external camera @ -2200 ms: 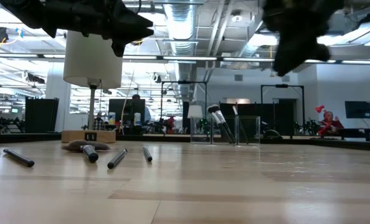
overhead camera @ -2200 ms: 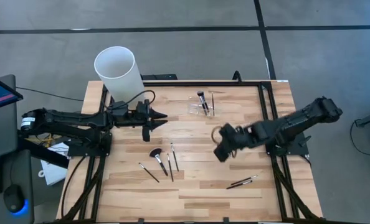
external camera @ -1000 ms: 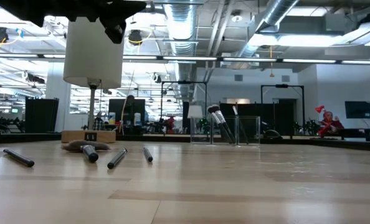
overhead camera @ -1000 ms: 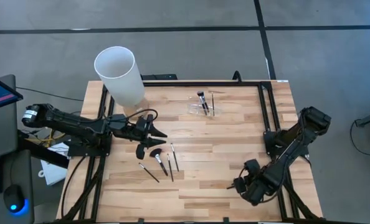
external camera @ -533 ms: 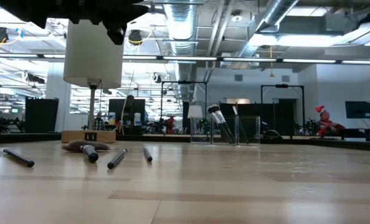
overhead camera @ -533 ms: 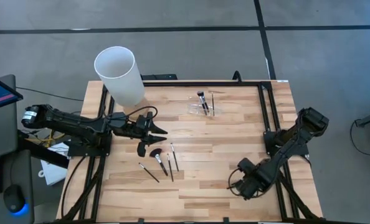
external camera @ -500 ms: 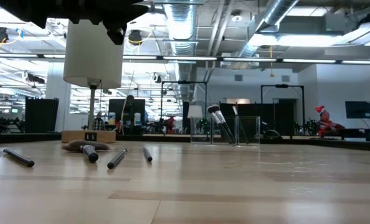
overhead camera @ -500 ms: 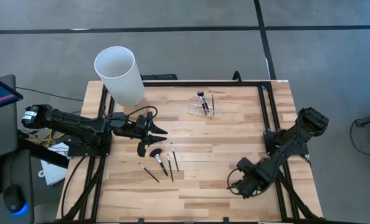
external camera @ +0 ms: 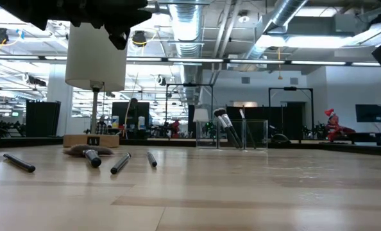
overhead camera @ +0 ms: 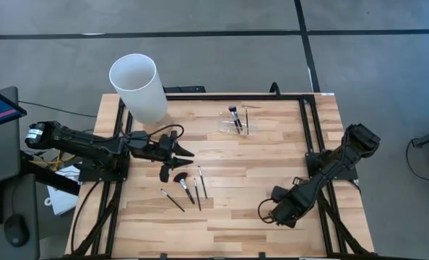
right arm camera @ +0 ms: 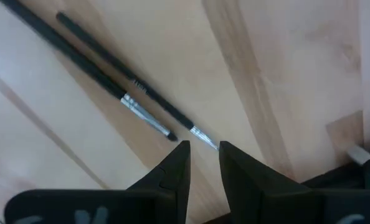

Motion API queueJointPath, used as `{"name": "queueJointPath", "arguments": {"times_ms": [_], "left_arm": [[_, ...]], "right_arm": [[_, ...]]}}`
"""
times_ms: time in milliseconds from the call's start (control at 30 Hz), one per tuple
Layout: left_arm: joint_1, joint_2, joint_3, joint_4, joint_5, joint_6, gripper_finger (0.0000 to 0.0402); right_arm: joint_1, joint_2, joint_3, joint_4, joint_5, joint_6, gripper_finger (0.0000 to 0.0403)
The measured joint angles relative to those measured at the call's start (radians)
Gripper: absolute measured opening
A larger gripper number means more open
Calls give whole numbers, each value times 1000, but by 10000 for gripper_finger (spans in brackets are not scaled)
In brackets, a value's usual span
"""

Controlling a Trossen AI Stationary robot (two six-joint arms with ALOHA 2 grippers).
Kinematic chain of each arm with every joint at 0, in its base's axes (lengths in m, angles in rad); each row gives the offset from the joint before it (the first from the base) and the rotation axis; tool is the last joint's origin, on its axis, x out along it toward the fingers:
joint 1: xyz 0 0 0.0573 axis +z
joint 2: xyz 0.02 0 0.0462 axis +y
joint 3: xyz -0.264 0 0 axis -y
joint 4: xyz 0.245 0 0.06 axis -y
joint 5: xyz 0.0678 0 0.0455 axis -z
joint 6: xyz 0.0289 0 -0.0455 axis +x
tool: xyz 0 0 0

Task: Put items in baskets/containers
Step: Put the black eyeshadow brush into the transparent organizer

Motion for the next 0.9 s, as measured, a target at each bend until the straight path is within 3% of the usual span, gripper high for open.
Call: {"name": "queueJointPath", "arguments": {"times_ms": [300,500,700,800,900], "left_arm": [[-46,0,0,-7,0,-30,113],[-58,0,0,-4,1,-25,113],[-80,0,0,-6,34,-51,113],[-72,0,0,-12,17,-123,113],[-56,0,0,-42,15,-153,113]], "right_arm": [[11,0,0,17,9,62,76],[-22,0,0,153,9,111,76],[-74,0,0,267,150,190,76],[-112,0,0,362,234,168,76],[-160,0,0,404,251,128,76]]}}
